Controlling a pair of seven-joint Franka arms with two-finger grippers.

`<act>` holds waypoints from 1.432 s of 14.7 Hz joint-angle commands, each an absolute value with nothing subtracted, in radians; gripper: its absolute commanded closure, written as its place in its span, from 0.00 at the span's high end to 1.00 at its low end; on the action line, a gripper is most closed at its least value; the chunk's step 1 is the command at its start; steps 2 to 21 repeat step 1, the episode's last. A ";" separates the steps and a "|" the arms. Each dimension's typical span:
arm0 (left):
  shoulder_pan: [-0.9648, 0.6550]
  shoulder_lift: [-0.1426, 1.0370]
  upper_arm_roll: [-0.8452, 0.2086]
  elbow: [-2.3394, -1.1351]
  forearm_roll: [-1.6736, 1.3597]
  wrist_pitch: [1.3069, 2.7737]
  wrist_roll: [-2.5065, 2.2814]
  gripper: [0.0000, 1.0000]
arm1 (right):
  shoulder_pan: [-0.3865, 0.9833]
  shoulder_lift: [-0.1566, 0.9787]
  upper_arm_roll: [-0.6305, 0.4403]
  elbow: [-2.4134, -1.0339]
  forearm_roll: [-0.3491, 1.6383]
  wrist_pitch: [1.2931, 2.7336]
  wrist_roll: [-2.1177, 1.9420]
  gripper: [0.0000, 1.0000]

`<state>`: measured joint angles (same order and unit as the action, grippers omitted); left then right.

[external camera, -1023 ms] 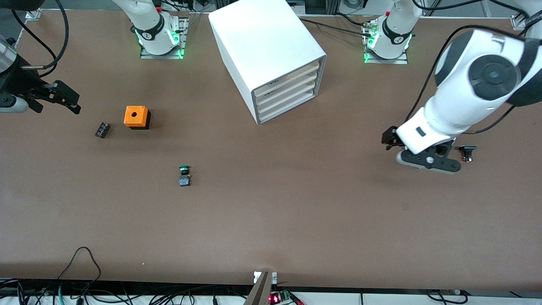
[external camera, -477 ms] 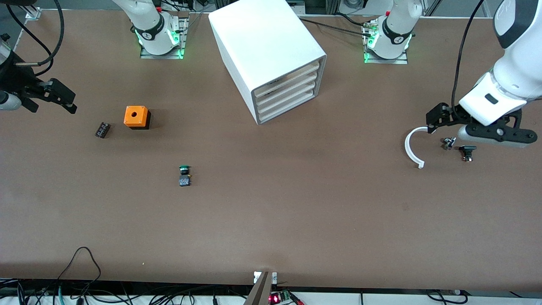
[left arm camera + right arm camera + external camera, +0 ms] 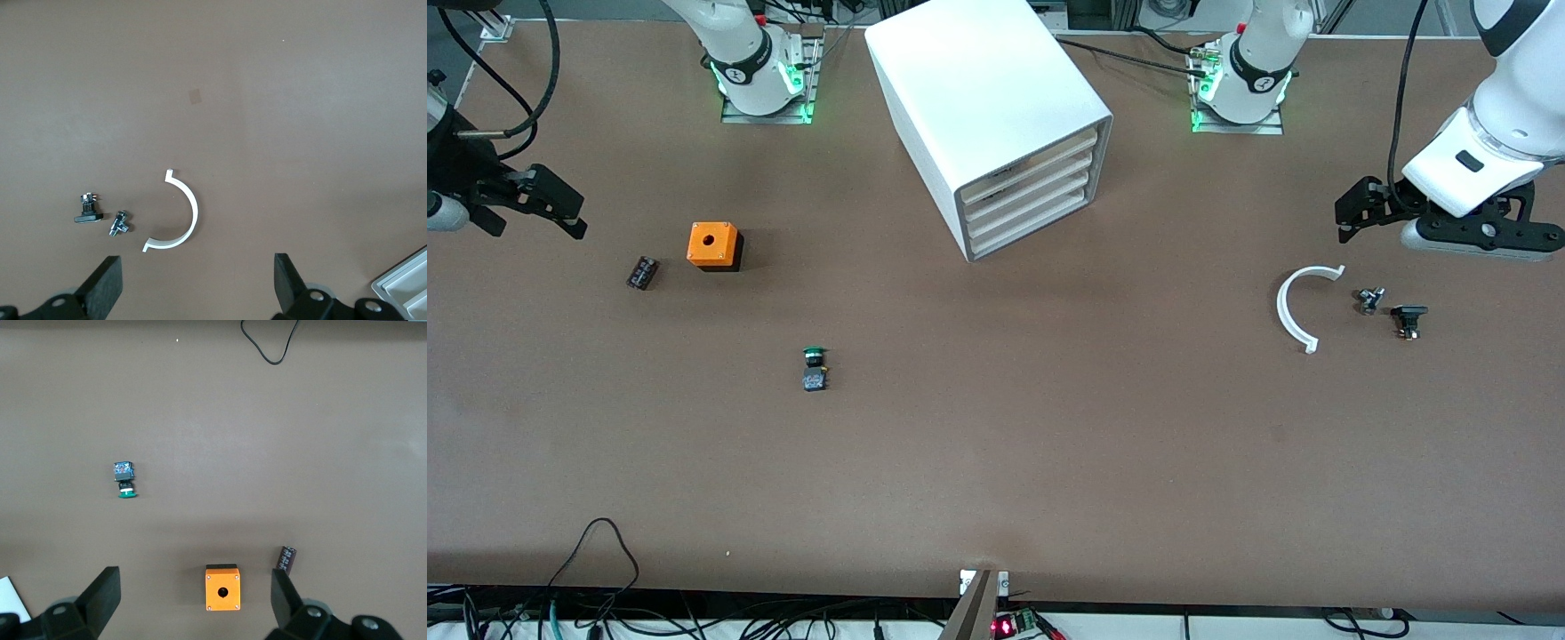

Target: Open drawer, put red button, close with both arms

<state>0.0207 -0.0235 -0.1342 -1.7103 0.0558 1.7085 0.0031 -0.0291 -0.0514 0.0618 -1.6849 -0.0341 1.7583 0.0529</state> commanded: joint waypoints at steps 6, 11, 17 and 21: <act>0.014 -0.023 -0.123 -1.707 0.029 1.710 0.031 1.00 | -0.025 -0.046 0.058 -1.663 -0.021 1.749 0.052 1.00; 0.014 -0.023 -0.123 -1.707 0.029 1.710 0.031 1.00 | -0.025 -0.046 0.058 -1.663 -0.021 1.749 0.052 1.00; 0.014 -0.023 -0.123 -1.707 0.029 1.710 0.031 1.00 | -0.025 -0.046 0.058 -1.663 -0.021 1.749 0.052 1.00; 0.014 -0.023 -0.123 -1.707 0.029 1.710 0.031 1.00 | -0.025 -0.046 0.058 -1.663 -0.021 1.749 0.052 1.00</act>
